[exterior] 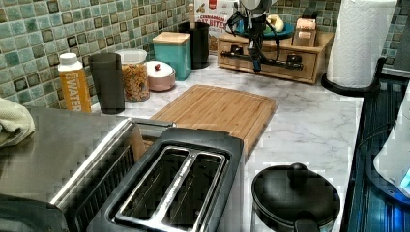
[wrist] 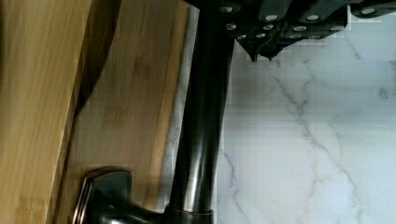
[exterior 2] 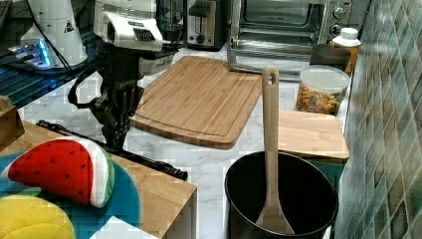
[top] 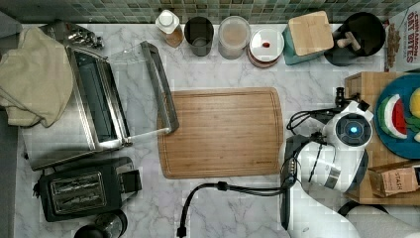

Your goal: Close the drawer.

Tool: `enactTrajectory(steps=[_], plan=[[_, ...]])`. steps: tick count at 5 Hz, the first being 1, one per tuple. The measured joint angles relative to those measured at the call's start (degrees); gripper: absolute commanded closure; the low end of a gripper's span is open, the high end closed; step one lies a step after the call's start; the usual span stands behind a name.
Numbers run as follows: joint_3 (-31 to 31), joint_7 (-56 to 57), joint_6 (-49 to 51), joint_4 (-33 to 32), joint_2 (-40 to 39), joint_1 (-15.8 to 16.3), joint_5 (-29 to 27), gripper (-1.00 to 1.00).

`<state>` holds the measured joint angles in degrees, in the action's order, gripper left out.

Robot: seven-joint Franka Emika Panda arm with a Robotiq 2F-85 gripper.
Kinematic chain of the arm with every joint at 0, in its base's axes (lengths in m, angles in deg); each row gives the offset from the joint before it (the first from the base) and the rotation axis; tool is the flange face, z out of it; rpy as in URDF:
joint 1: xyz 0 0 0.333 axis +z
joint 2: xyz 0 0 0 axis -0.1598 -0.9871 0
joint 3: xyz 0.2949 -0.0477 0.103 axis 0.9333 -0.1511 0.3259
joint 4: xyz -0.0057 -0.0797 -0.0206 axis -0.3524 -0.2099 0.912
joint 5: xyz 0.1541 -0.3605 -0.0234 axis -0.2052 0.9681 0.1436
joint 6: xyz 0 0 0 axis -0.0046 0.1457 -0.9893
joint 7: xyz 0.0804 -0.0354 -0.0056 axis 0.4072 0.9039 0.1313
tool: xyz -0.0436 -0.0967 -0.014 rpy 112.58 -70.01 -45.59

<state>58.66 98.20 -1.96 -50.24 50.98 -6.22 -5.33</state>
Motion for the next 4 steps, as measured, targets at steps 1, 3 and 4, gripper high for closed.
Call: enactTrajectory(steps=[1, 3, 4], plan=[[0.14, 0.00, 0.20, 0.11, 0.00, -0.01, 0.00, 1.00], [0.14, 0.00, 0.48, 0.22, 0.01, -0.03, -0.01, 1.00], [0.14, 0.00, 0.48, 0.22, 0.01, 0.00, -0.01, 1.00]])
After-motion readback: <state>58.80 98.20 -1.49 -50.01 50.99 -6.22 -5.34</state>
